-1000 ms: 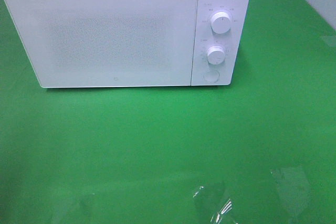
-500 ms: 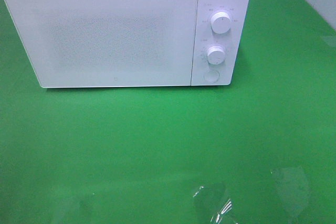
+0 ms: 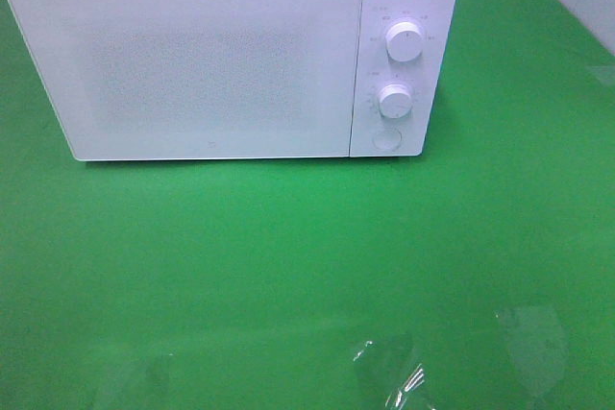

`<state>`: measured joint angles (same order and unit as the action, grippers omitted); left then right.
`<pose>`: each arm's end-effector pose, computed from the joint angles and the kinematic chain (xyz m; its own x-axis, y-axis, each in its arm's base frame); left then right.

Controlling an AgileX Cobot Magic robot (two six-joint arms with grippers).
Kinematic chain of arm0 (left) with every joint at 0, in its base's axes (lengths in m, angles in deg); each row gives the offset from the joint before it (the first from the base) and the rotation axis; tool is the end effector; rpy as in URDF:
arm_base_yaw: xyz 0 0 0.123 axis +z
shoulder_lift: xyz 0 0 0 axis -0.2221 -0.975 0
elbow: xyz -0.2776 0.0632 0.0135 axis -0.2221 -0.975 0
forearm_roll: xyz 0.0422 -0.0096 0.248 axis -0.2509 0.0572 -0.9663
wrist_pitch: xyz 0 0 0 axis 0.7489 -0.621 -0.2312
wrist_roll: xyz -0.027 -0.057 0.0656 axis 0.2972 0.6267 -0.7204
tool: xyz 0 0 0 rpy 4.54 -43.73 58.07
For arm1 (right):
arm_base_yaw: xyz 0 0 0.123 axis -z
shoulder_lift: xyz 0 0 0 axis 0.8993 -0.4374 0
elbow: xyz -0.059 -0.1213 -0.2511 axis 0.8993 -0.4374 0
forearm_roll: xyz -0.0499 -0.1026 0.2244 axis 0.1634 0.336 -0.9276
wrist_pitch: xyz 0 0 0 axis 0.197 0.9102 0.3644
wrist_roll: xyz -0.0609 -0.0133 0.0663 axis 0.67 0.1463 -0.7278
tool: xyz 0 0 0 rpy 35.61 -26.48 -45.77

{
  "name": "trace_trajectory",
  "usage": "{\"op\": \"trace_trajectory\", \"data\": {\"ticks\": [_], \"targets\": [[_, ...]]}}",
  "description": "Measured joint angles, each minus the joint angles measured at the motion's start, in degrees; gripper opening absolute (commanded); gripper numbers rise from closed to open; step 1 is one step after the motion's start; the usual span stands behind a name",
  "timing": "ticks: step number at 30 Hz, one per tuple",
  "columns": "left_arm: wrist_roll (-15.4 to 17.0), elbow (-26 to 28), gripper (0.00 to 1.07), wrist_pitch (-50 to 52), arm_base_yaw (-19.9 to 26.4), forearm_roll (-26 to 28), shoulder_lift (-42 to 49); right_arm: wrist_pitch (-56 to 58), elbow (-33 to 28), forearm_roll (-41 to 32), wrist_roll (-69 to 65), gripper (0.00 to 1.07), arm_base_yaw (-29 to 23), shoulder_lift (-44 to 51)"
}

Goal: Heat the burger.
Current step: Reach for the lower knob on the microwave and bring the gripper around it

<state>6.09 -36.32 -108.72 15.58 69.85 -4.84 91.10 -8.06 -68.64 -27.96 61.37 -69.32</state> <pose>-0.0047 -0.0084 0.2792 -0.4287 0.0781 -0.9000 0.0750 0.9959 0.0507 -0.0047 -0.0117 0.2859 -0.3766 0.0856 -0.9224 0.1095 0.9928 0.0475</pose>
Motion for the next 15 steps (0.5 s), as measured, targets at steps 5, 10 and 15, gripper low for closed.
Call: {"op": "trace_trajectory", "data": {"ticks": [5,10,15], "targets": [[0.0,0.0,0.98,0.0,0.0,-0.69,0.0,0.0,0.0,0.0,0.0,0.73,0.0,0.0],[0.0,0.0,0.98,0.0,0.0,-0.86,0.0,0.0,0.0,0.0,0.0,0.73,0.0,0.0],[0.0,0.0,0.98,0.0,0.0,-0.86,0.0,0.0,0.0,0.0,0.0,0.73,0.0,0.0]]}}
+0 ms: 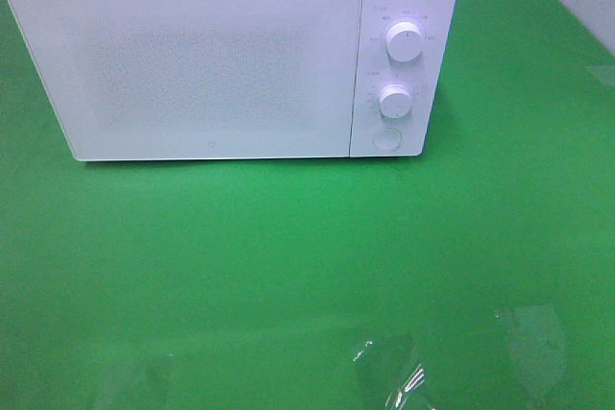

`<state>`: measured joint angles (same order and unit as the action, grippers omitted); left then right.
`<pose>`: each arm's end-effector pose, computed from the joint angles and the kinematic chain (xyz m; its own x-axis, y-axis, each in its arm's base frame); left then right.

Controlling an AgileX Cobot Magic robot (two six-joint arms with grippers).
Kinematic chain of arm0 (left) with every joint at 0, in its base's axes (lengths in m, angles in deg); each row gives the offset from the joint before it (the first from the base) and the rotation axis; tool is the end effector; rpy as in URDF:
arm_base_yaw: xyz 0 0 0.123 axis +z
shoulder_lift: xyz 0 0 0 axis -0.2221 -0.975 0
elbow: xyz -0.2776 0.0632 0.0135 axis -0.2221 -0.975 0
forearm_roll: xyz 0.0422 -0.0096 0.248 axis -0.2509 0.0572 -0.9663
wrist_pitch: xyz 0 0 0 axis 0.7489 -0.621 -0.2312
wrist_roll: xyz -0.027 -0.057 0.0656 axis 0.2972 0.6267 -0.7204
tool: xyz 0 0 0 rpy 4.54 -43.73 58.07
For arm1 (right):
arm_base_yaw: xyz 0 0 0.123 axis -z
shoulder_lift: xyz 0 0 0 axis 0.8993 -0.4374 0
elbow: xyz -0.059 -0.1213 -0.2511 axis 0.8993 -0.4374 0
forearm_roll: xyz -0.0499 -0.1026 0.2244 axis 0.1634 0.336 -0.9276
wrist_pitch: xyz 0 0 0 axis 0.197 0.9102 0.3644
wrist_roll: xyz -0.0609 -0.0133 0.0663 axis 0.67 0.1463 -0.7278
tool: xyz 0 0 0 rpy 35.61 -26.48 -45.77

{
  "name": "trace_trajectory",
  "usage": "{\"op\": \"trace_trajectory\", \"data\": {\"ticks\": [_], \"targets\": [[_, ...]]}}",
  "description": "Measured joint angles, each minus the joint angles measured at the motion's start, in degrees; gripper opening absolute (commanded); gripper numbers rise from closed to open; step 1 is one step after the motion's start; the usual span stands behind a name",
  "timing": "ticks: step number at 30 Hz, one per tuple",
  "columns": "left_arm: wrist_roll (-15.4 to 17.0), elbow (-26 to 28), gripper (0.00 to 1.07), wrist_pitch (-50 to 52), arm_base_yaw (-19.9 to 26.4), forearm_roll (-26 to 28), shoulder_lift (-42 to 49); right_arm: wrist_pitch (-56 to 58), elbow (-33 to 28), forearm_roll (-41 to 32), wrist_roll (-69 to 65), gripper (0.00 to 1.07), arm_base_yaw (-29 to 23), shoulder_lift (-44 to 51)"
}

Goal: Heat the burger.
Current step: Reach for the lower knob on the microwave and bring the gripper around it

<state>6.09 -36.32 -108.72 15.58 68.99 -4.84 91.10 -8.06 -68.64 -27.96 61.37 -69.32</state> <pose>-0.0047 -0.0072 0.2792 -0.4300 0.0857 -0.8988 0.0667 0.9958 0.0630 -0.0047 -0.0117 0.2859 -0.3766 0.0856 -0.9224 0.1095 0.9928 0.0475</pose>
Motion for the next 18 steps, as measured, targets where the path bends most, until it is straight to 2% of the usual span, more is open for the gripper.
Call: {"op": "trace_trajectory", "data": {"ticks": [18], "targets": [[0.0,0.0,0.98,0.0,0.0,0.0,0.0,0.0,0.0,0.0,0.0,0.73,0.0,0.0]]}}
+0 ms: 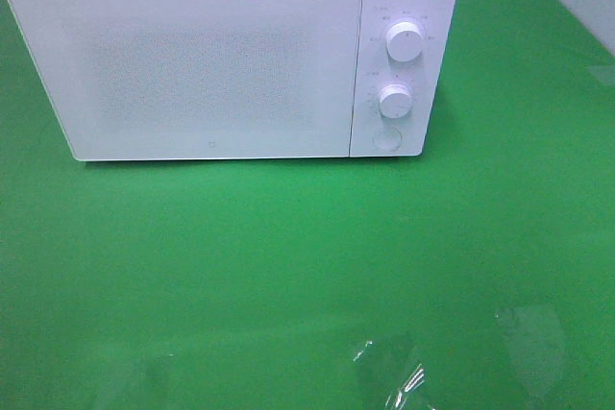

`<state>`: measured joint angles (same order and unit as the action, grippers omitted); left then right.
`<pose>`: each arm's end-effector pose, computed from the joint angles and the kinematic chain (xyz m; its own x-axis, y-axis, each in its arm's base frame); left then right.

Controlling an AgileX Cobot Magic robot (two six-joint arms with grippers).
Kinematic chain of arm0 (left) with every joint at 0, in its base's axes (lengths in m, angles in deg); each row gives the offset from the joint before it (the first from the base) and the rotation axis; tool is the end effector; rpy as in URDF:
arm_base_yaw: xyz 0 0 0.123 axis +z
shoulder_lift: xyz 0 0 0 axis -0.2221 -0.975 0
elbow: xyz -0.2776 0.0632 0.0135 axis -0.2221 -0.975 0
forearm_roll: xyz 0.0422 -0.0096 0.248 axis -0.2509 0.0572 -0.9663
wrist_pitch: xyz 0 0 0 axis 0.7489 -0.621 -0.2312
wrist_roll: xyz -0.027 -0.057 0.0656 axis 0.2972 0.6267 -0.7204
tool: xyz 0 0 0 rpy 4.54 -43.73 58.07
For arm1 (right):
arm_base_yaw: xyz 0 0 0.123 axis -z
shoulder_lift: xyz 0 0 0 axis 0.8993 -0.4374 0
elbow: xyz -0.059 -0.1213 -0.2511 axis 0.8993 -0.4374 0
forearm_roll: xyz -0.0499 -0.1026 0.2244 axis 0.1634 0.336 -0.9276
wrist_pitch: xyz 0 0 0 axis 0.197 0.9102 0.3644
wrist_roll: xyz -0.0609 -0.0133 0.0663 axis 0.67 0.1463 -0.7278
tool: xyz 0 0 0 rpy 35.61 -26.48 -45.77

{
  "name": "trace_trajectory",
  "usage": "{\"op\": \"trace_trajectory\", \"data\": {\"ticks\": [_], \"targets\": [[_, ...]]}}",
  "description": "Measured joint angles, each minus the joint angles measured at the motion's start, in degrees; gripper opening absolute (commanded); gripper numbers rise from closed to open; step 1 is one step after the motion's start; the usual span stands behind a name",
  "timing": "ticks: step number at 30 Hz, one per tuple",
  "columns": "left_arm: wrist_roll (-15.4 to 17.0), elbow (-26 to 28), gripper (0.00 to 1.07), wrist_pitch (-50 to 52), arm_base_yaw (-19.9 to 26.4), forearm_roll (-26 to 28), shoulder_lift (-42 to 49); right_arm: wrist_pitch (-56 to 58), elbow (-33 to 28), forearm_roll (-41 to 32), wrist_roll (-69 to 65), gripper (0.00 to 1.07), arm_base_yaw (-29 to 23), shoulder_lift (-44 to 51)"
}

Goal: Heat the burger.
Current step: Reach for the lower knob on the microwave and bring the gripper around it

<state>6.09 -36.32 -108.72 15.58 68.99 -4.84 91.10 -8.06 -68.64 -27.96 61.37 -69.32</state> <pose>-0.0047 -0.0072 0.2792 -0.4300 0.0857 -0.8988 0.0667 0.9958 0.0630 -0.0047 -0.0117 0.2859 -0.3766 0.0856 -0.9224 0.1095 0.9928 0.0475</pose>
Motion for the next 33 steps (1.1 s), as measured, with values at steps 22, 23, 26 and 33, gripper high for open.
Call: {"op": "trace_trajectory", "data": {"ticks": [22,23,26,33], "targets": [[0.0,0.0,0.98,0.0,0.0,0.0,0.0,-5.73,0.74,0.17,0.0,0.73,0.0,0.0],[0.0,0.0,0.98,0.0,0.0,0.0,0.0,-5.73,0.74,0.17,0.0,0.73,0.0,0.0],[0.0,0.0,0.98,0.0,0.0,0.0,0.0,-10.6,0.63,0.17,0.0,0.73,0.0,-0.74],[0.0,0.0,0.98,0.0,0.0,0.0,0.0,-16.44,0.0,0.17,0.0,0.73,0.0,-9.0]]}}
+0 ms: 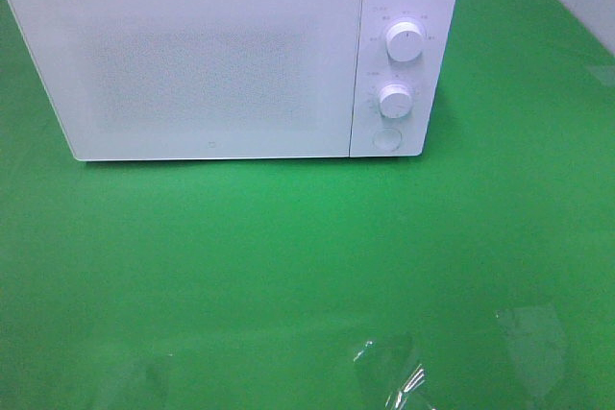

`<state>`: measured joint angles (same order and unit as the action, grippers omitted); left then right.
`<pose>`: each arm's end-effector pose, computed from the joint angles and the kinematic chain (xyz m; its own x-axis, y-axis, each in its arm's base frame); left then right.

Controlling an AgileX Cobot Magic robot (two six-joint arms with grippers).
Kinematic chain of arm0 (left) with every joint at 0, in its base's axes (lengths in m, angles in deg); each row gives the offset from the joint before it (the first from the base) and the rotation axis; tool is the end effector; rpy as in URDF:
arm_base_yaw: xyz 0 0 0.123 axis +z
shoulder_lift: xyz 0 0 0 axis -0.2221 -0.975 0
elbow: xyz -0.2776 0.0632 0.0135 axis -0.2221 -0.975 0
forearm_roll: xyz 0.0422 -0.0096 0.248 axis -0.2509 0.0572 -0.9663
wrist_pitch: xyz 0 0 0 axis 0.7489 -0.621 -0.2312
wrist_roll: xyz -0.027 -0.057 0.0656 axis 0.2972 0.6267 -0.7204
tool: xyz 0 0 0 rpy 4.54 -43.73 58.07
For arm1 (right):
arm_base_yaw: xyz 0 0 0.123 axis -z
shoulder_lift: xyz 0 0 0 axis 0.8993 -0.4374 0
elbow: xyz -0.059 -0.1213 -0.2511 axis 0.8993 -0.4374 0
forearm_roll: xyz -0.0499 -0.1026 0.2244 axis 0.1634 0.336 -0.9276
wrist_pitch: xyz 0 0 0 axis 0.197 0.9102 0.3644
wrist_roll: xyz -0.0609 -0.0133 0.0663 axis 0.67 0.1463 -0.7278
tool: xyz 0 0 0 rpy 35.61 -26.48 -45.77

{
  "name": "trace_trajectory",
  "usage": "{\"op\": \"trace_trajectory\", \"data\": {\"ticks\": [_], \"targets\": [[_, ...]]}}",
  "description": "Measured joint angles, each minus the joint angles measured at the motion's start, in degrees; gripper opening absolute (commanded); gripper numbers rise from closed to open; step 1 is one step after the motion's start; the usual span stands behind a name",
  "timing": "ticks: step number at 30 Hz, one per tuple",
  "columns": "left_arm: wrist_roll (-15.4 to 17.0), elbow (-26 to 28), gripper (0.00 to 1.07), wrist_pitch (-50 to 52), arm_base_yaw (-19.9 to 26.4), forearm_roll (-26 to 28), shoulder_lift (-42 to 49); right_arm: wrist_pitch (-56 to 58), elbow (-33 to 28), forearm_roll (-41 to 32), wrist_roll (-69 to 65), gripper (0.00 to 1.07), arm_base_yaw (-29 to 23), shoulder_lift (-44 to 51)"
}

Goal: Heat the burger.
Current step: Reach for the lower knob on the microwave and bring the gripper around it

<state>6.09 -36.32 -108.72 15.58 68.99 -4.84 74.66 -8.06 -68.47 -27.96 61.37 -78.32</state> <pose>-0.0047 -0.0072 0.2792 -0.4300 0.0857 -0.8988 0.0667 0.9958 0.0630 0.0313 -0.0076 0.3084 -0.2587 0.0570 -0.9643 0.0681 0.9968 0.0407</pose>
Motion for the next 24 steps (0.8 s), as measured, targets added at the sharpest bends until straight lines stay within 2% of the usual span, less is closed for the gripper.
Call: {"op": "trace_trajectory", "data": {"ticks": [9,24], "targets": [[0.0,0.0,0.98,0.0,0.0,0.0,0.0,-12.78,-0.23,0.0,0.0,0.73,0.0,-9.85],[0.0,0.0,0.98,0.0,0.0,0.0,0.0,-39.25,-7.62,-0.06,0.0,0.73,0.0,-27.85]]}}
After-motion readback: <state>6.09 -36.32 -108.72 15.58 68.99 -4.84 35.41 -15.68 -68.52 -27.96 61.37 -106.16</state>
